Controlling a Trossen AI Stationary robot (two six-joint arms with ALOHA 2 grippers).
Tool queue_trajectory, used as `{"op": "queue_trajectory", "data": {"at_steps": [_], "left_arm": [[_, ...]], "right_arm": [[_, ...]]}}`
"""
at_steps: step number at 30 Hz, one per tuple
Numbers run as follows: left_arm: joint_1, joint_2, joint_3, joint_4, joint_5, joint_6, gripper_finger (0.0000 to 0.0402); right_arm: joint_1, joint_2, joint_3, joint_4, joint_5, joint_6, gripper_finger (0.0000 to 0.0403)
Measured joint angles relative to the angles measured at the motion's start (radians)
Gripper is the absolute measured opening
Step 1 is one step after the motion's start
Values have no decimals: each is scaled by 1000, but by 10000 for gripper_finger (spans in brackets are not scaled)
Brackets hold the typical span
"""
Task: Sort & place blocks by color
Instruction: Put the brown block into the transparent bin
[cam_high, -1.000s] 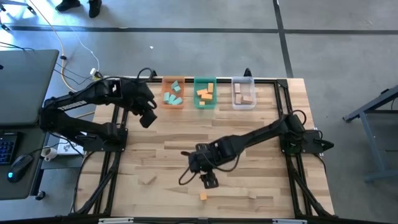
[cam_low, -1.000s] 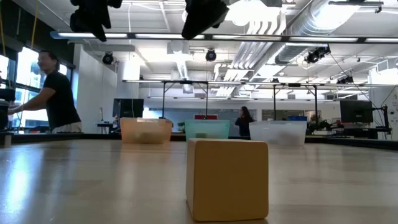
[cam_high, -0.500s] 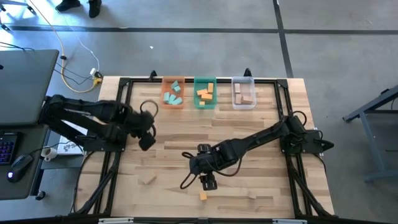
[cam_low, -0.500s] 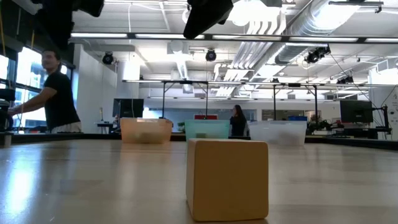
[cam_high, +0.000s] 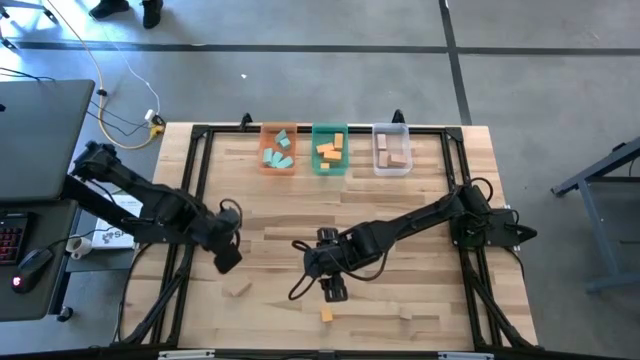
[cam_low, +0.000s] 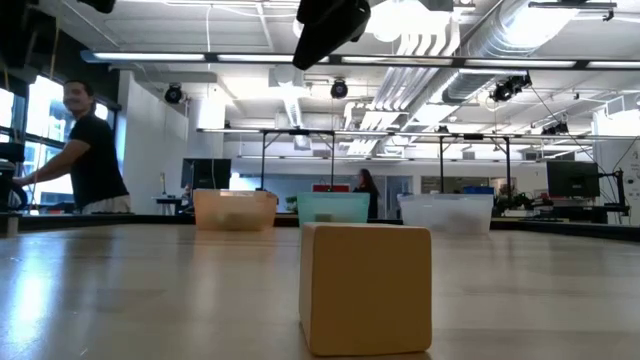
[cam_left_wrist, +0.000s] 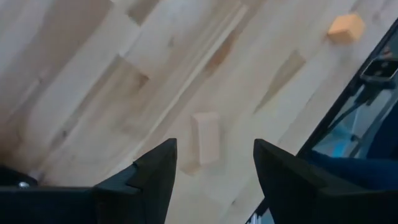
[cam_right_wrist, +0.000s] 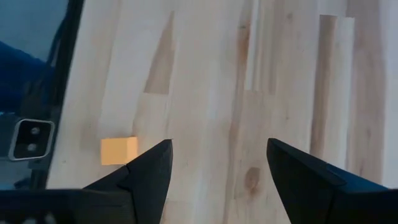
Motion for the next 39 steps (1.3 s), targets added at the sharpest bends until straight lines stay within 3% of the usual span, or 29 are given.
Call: {"op": "queue_trajectory", "data": {"at_steps": [12, 26, 39], "left_arm": [[-108, 156, -20, 28, 4, -140, 245], [-164, 427, -20, 165, 96, -142, 244], [-183, 549, -20, 239, 150, -148, 245]], "right_arm": [[-12, 0, 0, -3, 18, 0, 248], [-27, 0, 0, -55, 16, 2, 248], [-27, 0, 0, -61, 17, 0, 248]]}}
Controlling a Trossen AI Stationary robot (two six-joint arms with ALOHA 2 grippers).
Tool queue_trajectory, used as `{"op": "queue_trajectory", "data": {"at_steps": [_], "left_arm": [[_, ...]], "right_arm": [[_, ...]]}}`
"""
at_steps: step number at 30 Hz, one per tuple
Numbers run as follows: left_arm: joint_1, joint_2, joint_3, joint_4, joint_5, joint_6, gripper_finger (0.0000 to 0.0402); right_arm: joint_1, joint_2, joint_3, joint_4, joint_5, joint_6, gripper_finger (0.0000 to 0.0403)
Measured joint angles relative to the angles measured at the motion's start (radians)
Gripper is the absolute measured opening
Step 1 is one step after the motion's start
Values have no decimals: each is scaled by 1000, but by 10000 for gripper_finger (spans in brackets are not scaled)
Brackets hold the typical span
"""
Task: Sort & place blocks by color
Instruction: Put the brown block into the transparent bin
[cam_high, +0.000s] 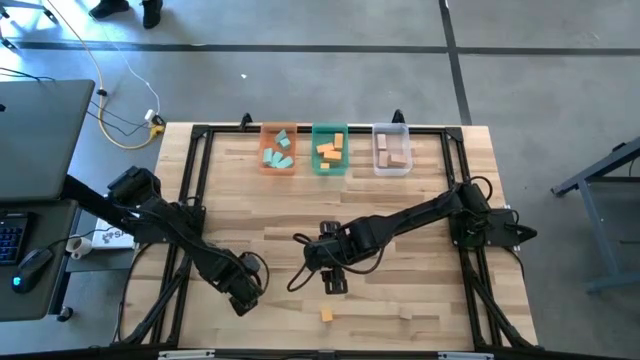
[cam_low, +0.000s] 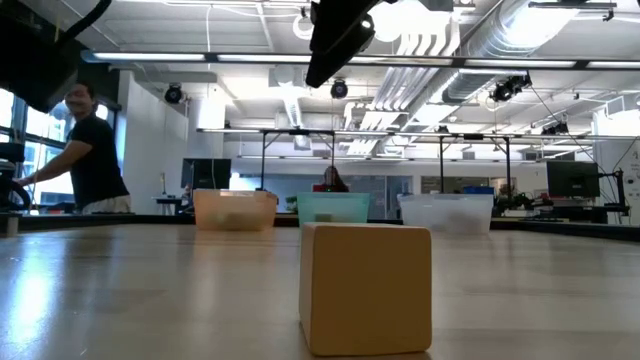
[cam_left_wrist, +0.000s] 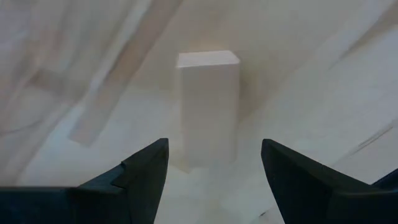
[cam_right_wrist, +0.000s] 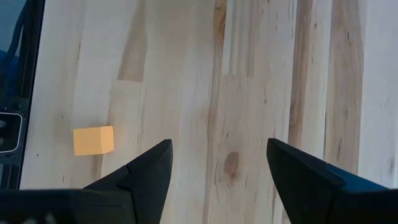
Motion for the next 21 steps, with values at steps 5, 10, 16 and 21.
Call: {"op": "queue_trajectory", "data": {"at_steps": [5, 10, 16, 21], "left_arm": [[-3, 58, 0, 37, 2, 10, 244], [-3, 119, 0, 43, 4, 43, 235], [-7, 130, 2, 44, 36, 135, 164], [-8, 110, 0, 34, 60, 199, 99]], "right_arm": [[0, 0, 0, -1, 0, 0, 248], [0, 0, 0, -10, 0, 1, 248], [0, 0, 0, -16, 0, 8, 248], [0, 0, 0, -15, 0, 8, 248]]}}
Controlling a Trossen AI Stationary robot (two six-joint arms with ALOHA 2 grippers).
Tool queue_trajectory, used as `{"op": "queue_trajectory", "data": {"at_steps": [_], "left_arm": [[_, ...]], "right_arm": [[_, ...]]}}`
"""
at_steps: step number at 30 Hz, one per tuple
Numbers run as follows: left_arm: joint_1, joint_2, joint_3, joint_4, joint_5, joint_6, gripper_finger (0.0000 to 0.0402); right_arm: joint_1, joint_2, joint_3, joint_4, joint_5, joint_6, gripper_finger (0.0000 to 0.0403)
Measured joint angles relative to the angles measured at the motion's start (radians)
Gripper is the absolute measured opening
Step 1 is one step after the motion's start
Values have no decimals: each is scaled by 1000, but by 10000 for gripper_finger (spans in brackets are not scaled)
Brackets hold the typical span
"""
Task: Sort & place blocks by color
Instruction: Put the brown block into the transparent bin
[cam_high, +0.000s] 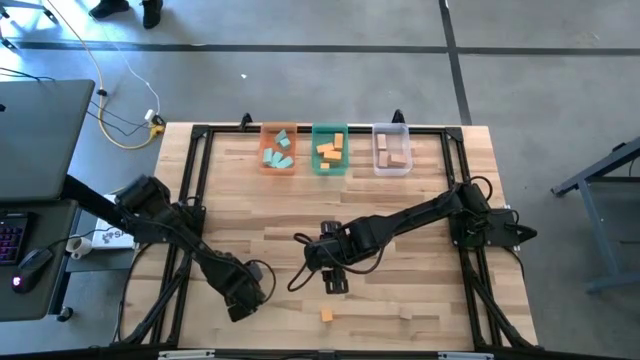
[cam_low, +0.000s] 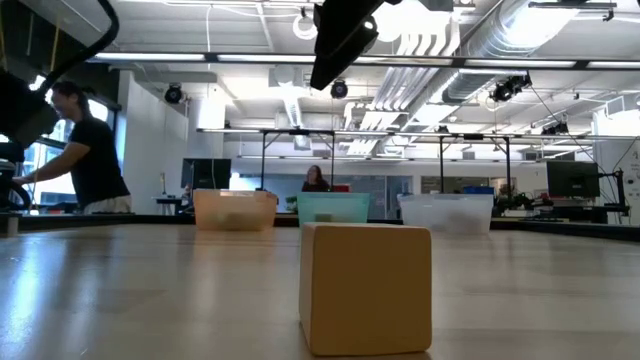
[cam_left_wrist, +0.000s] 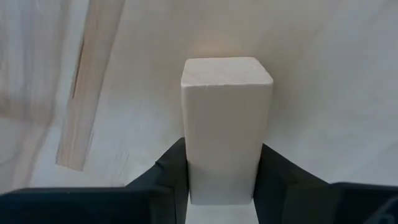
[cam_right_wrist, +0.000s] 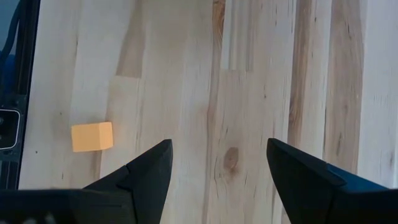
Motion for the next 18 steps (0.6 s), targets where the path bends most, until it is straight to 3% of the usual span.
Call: {"op": "queue_trajectory", "data": {"at_steps": [10, 18], "left_arm": [[26, -43, 0, 2, -4, 165, 99], [113, -197, 1, -29, -62, 339, 99]], "right_arm": [[-17, 0, 0, 62, -12, -7, 248], [-64, 0, 0, 68, -63, -20, 248]]}}
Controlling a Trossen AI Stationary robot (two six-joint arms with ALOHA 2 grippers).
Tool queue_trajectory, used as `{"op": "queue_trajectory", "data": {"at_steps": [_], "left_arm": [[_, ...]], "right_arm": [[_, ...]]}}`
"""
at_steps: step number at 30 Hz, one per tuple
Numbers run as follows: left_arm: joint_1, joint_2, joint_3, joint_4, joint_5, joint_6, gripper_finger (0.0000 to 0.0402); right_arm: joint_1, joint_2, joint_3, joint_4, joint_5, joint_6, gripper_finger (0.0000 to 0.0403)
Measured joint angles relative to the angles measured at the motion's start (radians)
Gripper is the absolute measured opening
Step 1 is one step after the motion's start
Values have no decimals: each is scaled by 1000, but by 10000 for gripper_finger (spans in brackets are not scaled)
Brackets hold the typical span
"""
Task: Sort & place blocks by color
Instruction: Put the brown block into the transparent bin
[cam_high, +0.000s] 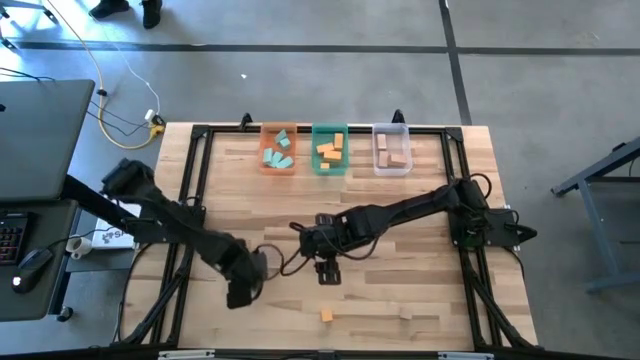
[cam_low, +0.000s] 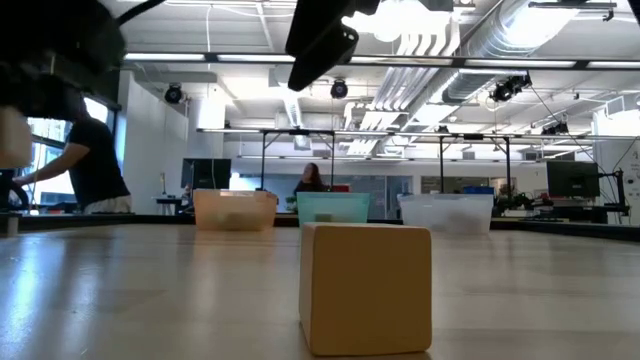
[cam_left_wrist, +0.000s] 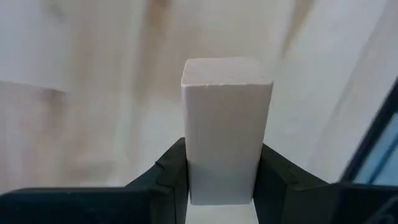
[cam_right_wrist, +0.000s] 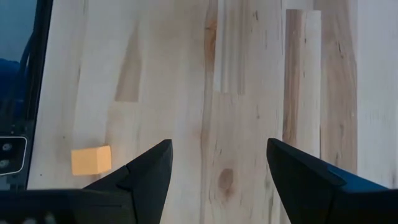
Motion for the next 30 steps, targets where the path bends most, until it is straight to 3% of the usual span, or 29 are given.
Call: {"op": "queue_trajectory", "data": {"at_steps": [9, 17, 30], "left_arm": [[151, -176, -2, -36, -82, 211, 99], [299, -322, -2, -48, -108, 378, 99], [555, -420, -2, -47, -93, 644, 99]], "right_arm": [[-68, 1, 9, 37, -11, -49, 248], [-140, 1, 9, 127, -82, -106, 248], [-280, -25, 11, 321, -189, -120, 248]]}}
